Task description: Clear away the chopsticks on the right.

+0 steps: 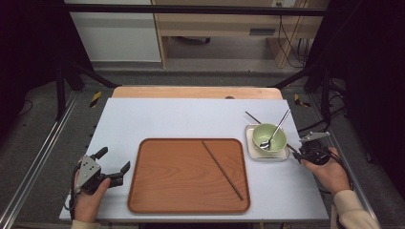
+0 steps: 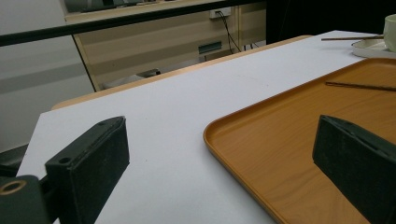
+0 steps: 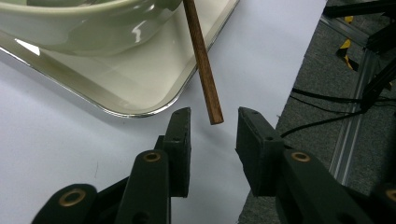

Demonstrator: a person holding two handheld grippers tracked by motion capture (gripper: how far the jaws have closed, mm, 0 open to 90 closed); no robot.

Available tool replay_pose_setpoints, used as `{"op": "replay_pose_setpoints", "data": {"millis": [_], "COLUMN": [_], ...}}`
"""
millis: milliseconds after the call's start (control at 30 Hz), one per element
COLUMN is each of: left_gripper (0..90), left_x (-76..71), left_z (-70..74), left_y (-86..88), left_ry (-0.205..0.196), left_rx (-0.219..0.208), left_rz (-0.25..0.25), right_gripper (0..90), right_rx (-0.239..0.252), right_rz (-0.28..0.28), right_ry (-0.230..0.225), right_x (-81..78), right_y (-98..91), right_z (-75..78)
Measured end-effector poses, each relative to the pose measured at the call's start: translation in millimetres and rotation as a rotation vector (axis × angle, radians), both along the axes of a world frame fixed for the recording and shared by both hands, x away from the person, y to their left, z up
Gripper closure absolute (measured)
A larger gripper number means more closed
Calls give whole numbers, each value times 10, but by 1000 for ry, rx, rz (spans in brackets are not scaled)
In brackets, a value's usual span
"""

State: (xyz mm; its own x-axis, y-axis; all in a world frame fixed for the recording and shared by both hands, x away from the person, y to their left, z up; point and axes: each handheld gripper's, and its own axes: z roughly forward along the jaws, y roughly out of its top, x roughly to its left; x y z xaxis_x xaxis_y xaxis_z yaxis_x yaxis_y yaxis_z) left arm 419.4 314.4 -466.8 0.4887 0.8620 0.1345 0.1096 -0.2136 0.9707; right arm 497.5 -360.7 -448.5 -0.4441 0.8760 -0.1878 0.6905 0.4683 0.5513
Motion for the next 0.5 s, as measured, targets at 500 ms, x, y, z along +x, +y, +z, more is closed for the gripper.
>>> {"op": "replay_pose_setpoints", "data": {"millis": [500], "left_gripper": [34], "left_x": [6], "left_z": [-3], "left_y": [24], "left_ry": [4], "left_rx": [0], "left_rz": [5], "right_gripper": [716], "right_rx": [-32], "right_rz": [32], "right_ry": [28], "right_x": [122], "right_y": [58], "right_z": [-37]}}
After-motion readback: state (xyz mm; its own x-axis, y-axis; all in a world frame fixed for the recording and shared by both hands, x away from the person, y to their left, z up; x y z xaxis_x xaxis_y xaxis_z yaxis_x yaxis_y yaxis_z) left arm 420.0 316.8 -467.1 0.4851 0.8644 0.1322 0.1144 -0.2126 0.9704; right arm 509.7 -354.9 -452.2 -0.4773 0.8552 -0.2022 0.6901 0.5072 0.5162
